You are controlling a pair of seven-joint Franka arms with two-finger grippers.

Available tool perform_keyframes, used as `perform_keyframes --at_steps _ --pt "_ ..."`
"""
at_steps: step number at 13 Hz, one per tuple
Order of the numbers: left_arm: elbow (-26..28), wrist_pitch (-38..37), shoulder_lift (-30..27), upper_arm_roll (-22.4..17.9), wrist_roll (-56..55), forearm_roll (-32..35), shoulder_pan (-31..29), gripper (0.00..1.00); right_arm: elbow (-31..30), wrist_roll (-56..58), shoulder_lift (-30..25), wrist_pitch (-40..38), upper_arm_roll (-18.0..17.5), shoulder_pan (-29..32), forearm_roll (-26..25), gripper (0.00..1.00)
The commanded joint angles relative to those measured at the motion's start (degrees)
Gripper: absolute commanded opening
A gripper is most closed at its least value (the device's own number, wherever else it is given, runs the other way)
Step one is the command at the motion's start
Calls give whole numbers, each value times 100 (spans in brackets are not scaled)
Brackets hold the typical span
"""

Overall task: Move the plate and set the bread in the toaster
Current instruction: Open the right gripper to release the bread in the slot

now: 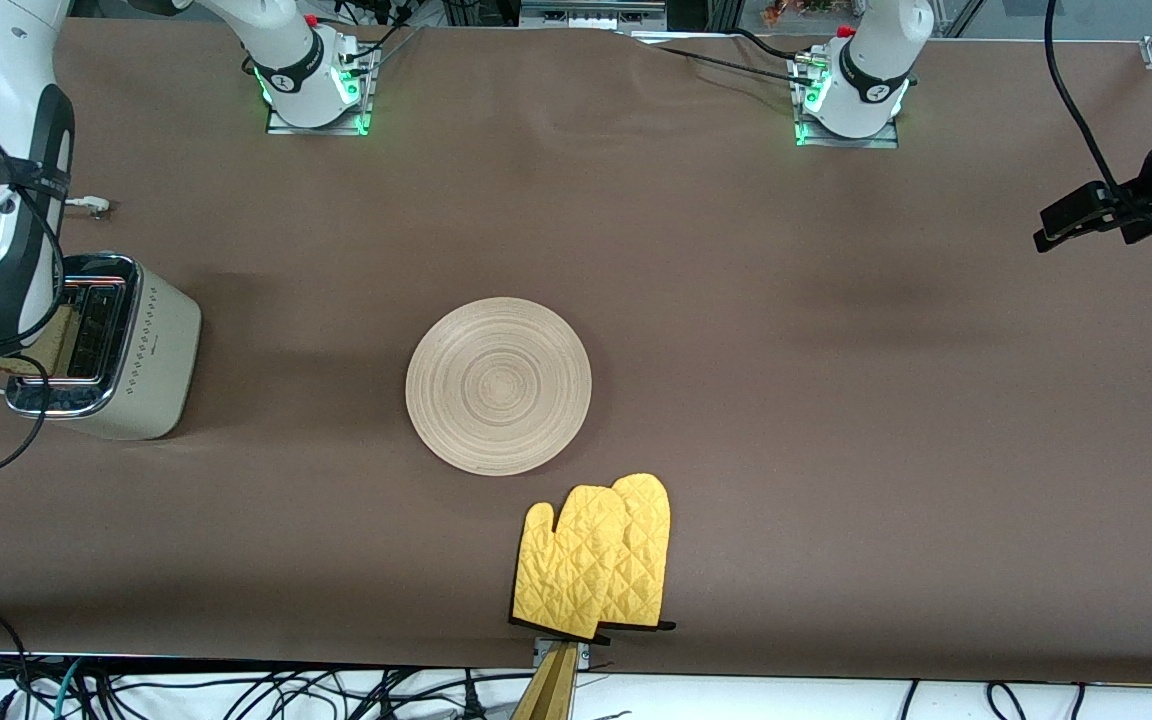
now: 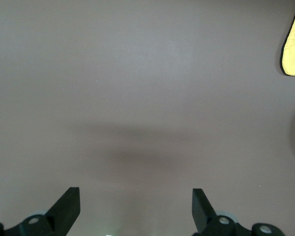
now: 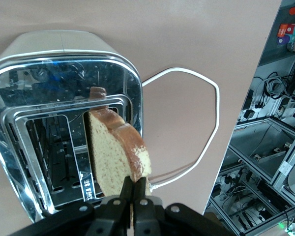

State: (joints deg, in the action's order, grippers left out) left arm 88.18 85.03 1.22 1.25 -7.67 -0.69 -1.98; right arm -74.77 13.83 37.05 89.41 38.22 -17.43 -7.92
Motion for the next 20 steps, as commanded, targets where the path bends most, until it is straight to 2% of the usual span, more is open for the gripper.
perform_keyframes --at_steps 1,2,3,4,5,6,9,12,15,20 --pt "-169 -83 72 25 46 -19 -40 100 -12 -109 56 85 28 -50 220 0" --pt "-169 -83 72 33 46 59 -40 100 -12 -100 83 172 28 -50 291 0" --pt "-169 -83 72 42 46 121 -5 100 -3 -109 92 234 28 -50 300 17" --pt "-169 -83 72 42 38 130 13 100 -3 -109 83 243 28 -50 300 60" --pt "-169 -83 72 42 46 130 4 100 -3 -91 74 243 36 -50 309 89" --pt "-169 -83 72 51 46 130 -22 100 -3 -39 57 243 45 -41 344 99" --pt "-169 -83 72 42 46 86 -40 100 137 136 -66 147 63 -24 414 100" --pt "-169 -83 72 42 46 69 -40 100 365 207 -531 -318 45 -102 449 100" --pt "-169 -83 72 42 46 60 -40 100 524 208 -953 -714 54 -558 800 100" --pt "-169 -83 72 42 46 42 -40 100 612 199 -1068 -1022 54 -1104 1258 100"
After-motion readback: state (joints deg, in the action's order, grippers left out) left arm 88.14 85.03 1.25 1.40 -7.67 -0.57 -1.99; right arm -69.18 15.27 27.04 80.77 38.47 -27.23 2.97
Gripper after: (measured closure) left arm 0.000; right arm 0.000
